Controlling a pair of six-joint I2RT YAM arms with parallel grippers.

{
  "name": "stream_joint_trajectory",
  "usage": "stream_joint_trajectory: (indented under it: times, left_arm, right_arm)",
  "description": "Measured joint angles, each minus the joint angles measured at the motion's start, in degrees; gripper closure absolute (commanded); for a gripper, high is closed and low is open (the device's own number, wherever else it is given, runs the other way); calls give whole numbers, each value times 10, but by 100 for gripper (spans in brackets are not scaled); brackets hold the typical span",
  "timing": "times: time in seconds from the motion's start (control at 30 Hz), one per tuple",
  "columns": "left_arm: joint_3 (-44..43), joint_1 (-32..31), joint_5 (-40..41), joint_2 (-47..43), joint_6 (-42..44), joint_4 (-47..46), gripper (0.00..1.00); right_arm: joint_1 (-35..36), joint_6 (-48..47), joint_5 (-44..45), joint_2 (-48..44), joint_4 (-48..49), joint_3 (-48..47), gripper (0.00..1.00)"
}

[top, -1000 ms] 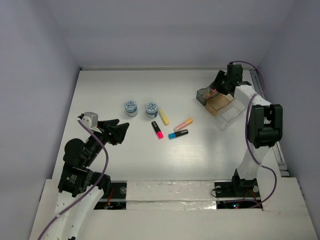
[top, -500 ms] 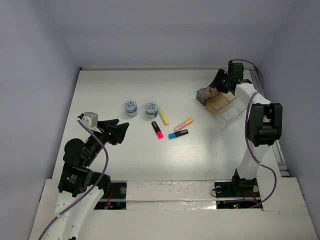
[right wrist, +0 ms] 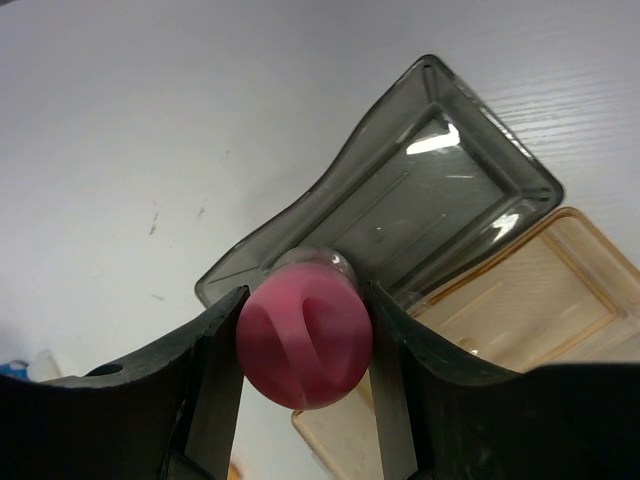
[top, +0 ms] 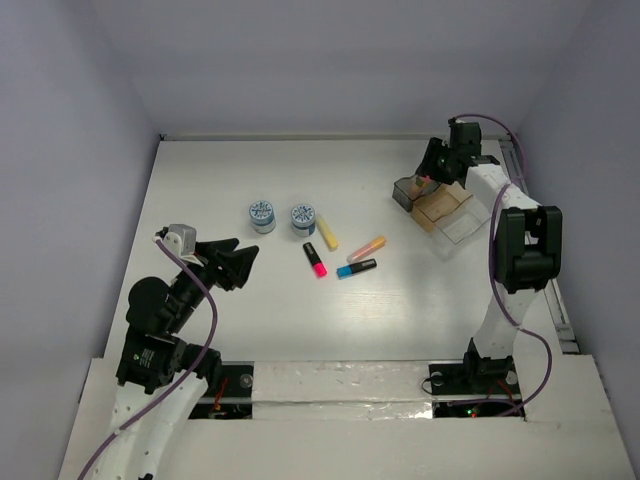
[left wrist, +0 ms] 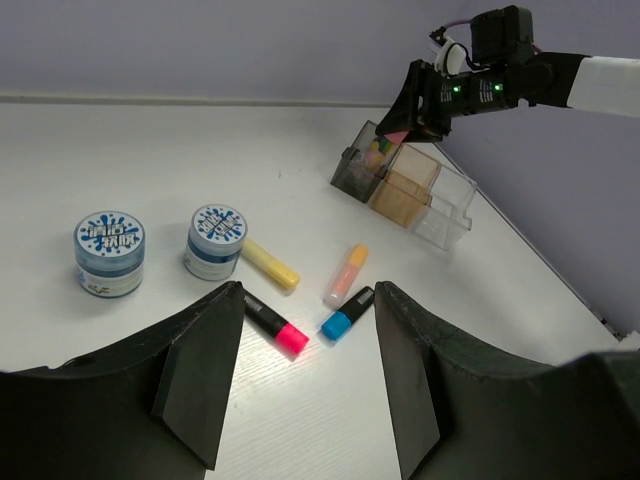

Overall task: Sort the stationery into containers
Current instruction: Place the stationery in the storage box.

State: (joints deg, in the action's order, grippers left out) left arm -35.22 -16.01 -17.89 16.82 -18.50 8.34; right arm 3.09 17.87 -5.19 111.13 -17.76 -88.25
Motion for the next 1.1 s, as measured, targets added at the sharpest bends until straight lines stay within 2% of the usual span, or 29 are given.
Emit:
stream_joint_trajectory:
  times: [0.3, 0.5, 0.53, 0.7, 0.73, 0.8, 0.83, 0.9, 1.0, 1.1]
  left_arm:
    - [0, 0, -1, 0, 0, 0, 49]
    - [0, 0, -1, 0, 0, 0, 49]
    - [0, 0, -1, 0, 0, 0, 49]
    - [0, 0, -2, 0, 0, 0, 49]
    - [0, 0, -2, 0, 0, 0, 49]
    - [0, 0, -2, 0, 0, 0, 49]
    - [0, 0, -2, 0, 0, 0, 49]
    - [0, 0, -2, 0, 0, 0, 49]
    - [0, 3, -2, 0, 0, -1, 49]
    - [0, 4, -2, 0, 0, -2, 49]
  right_arm:
    - [0, 6, -61, 0, -6, -3, 70]
    - [0, 5, -76, 37, -44, -54, 65]
    - [0, 4, -76, 45, -47, -58, 58]
    - [0, 10, -69, 51, -46, -63, 44]
    - [0, 10, -65, 51, -47, -63, 36]
    - [0, 10, -53, 51, -51, -65, 30]
    - [0, 10, -47, 51, -55, -66, 23]
    - [0, 10, -33, 51, -63, -69, 20]
    - [0, 7, -13, 51, -68, -77, 10]
    - [0, 3, 5, 50, -69, -89, 8]
